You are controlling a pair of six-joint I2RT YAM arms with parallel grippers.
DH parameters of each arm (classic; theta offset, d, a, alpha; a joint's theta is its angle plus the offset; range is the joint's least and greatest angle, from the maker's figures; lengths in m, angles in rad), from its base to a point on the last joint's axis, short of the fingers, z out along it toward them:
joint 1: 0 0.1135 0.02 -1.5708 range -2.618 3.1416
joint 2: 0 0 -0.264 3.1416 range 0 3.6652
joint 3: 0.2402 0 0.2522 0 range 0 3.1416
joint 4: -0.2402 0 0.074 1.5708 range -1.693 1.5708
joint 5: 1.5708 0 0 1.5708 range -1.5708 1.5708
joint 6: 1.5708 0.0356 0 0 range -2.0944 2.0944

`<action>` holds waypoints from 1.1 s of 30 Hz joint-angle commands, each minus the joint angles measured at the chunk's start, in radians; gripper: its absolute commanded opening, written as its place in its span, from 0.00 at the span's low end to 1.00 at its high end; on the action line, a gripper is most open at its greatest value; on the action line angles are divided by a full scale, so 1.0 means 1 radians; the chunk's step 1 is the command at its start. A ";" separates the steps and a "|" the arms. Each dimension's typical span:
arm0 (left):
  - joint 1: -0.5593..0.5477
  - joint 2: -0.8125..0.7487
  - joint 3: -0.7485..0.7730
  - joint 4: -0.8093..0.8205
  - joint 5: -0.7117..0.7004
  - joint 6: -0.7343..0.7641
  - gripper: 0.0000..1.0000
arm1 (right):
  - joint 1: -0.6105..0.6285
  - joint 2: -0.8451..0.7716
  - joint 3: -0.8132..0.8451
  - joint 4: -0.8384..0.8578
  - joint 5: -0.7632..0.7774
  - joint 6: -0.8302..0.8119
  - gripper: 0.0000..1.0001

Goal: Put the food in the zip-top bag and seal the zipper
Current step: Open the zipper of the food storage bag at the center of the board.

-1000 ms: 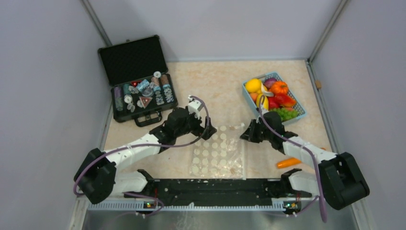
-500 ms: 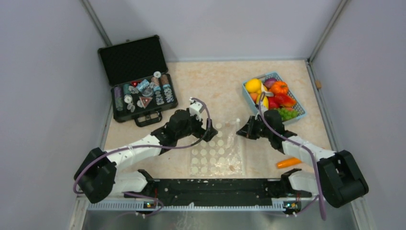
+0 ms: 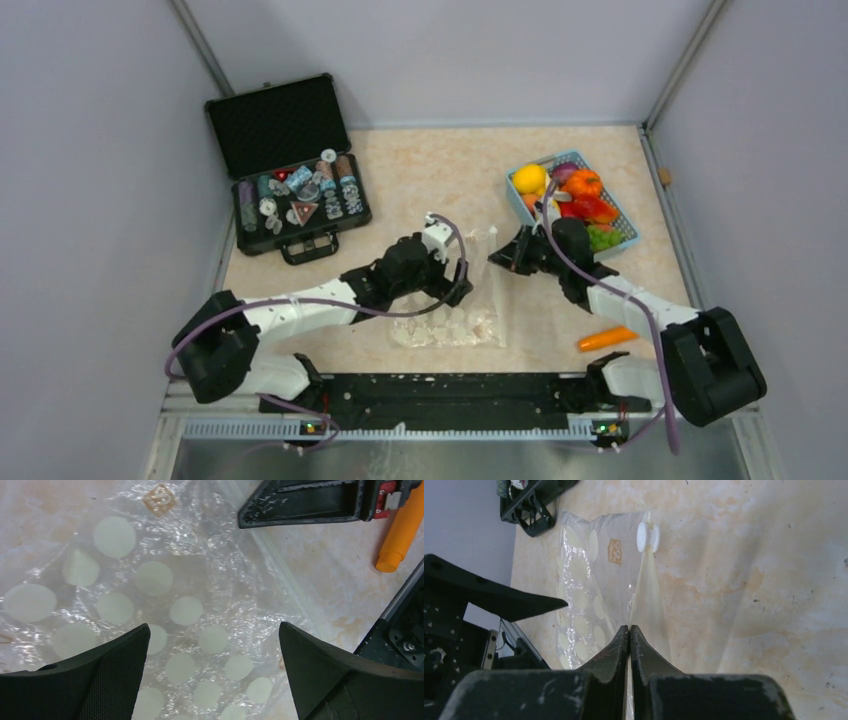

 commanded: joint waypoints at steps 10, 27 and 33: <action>-0.171 0.150 0.191 0.023 -0.274 -0.036 0.99 | 0.072 -0.024 0.084 -0.013 0.325 0.189 0.00; -0.216 0.295 0.283 -0.027 -0.453 -0.022 0.89 | 0.176 -0.054 0.143 -0.091 0.555 0.286 0.00; -0.230 0.331 0.317 -0.034 -0.520 0.001 0.83 | 0.175 -0.056 0.151 -0.107 0.558 0.286 0.00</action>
